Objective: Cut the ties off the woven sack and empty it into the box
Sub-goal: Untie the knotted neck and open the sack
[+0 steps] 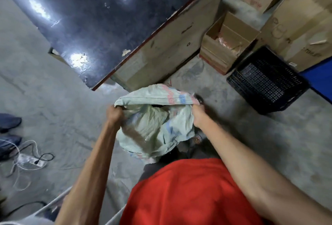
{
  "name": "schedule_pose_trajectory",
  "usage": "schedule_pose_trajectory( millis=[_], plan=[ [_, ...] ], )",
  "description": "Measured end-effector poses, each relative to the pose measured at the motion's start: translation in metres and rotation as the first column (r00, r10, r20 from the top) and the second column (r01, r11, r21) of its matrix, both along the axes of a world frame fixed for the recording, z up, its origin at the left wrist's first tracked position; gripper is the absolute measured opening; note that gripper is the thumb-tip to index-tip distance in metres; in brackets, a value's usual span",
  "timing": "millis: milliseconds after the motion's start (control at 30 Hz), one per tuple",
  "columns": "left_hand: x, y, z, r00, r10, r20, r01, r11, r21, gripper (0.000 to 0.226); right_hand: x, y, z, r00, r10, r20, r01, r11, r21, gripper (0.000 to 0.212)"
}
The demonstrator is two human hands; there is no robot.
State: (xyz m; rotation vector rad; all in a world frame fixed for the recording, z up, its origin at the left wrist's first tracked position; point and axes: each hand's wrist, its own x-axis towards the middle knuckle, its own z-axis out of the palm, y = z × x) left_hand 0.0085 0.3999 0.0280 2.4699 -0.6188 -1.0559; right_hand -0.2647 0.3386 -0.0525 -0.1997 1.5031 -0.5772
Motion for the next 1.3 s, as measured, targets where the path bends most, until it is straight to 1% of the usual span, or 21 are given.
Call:
schedule_pose_trajectory(
  millis=[33,67,100,133,167,200,300,367,467,533,600,633,667,700,767,800,833,933,1100,1233,1300],
  plan=[
    [-0.002,0.008,-0.007,0.976,0.149,-0.158,-0.152,0.988,-0.006,0.026,-0.003,0.010,-0.007,0.996,0.072,-0.049,-0.073,0.997,-0.019,0.062],
    [-0.004,0.015,-0.013,0.879,0.274,-0.391,-0.293,0.956,0.013,0.036,-0.005,0.019,-0.004,0.982,0.166,-0.086,-0.168,0.985,-0.028,0.079],
    [-0.006,0.021,-0.021,0.718,0.344,-0.605,-0.410,0.912,0.032,0.044,-0.011,0.022,-0.004,0.954,0.280,-0.106,-0.283,0.959,-0.009,0.098],
    [-0.007,0.026,-0.027,0.568,0.380,-0.730,-0.475,0.876,0.086,0.048,-0.017,0.026,-0.004,0.927,0.357,-0.113,-0.356,0.934,0.029,0.112],
    [-0.008,0.033,-0.042,0.494,0.412,-0.766,-0.503,0.854,0.134,0.050,-0.026,0.030,-0.011,0.907,0.410,-0.097,-0.403,0.912,0.083,0.114],
    [-0.008,0.041,-0.051,0.480,0.437,-0.761,-0.503,0.848,0.170,0.050,-0.032,0.036,-0.012,0.892,0.438,-0.110,-0.424,0.896,0.128,0.104],
    [-0.002,0.072,-0.100,0.720,0.318,-0.617,-0.249,0.948,0.198,0.047,-0.046,0.045,-0.057,0.889,0.436,-0.141,-0.410,0.894,0.181,0.078],
    [0.012,0.099,-0.149,0.829,0.175,-0.531,-0.018,0.958,0.287,0.060,-0.050,0.054,-0.106,0.950,0.288,-0.117,-0.272,0.952,0.138,0.077],
    [0.023,0.137,-0.214,0.868,0.023,-0.497,0.250,0.843,0.476,0.090,-0.024,0.065,-0.087,0.999,0.027,-0.025,-0.024,0.994,0.105,0.080],
    [0.004,0.145,-0.178,0.924,-0.108,-0.367,0.319,0.747,0.583,0.122,0.008,0.062,-0.031,0.999,-0.039,0.030,0.037,0.996,0.079,0.053],
    [-0.009,0.143,-0.150,0.942,-0.285,-0.176,0.332,0.718,0.611,0.092,0.030,0.053,-0.013,0.987,-0.147,0.064,0.141,0.986,0.094,0.041],
    [-0.013,0.139,-0.130,0.955,-0.262,-0.141,0.294,0.758,0.582,0.070,0.038,0.049,-0.012,0.977,-0.201,0.070,0.194,0.976,0.099,0.039],
    [-0.012,0.135,-0.125,0.981,-0.112,-0.159,0.179,0.838,0.516,0.053,0.045,0.045,-0.010,0.973,-0.225,0.051,0.220,0.971,0.095,0.036],
    [-0.008,0.132,-0.130,0.969,0.107,-0.221,0.003,0.895,0.446,0.039,0.047,0.041,-0.016,0.973,-0.230,0.021,0.227,0.970,0.085,0.036],
    [0.002,0.125,-0.138,0.803,0.426,-0.417,-0.292,0.891,0.349,0.032,0.043,0.040,-0.049,0.978,-0.201,-0.059,0.206,0.975,0.080,0.065],
    [0.007,0.118,-0.133,0.703,0.497,-0.509,-0.373,0.867,0.331,0.036,0.042,0.042,-0.053,0.984,-0.137,-0.115,0.149,0.984,0.100,0.082],
    [0.013,0.109,-0.125,0.604,0.532,-0.593,-0.421,0.845,0.329,0.040,0.045,0.043,-0.047,0.985,-0.067,-0.156,0.086,0.990,0.116,0.082],
    [0.022,0.069,-0.091,0.424,0.472,-0.773,-0.419,0.859,0.294,0.060,0.067,0.033,-0.008,0.943,0.204,-0.261,-0.178,0.977,0.121,0.048],
    [0.017,-0.003,-0.013,0.536,0.302,-0.788,-0.324,0.936,0.139,0.036,0.111,0.005,0.038,0.717,0.321,-0.619,-0.444,0.895,-0.050,0.049],
    [0.022,-0.030,0.029,0.582,0.193,-0.790,-0.303,0.953,0.009,0.037,0.109,-0.007,0.123,0.675,0.301,-0.674,-0.515,0.846,-0.139,0.057],
    [0.000,-0.036,0.061,0.563,0.067,-0.824,-0.233,0.969,-0.081,0.036,0.087,-0.005,0.172,0.672,0.249,-0.698,-0.519,0.830,-0.203,0.044]
  ],
)
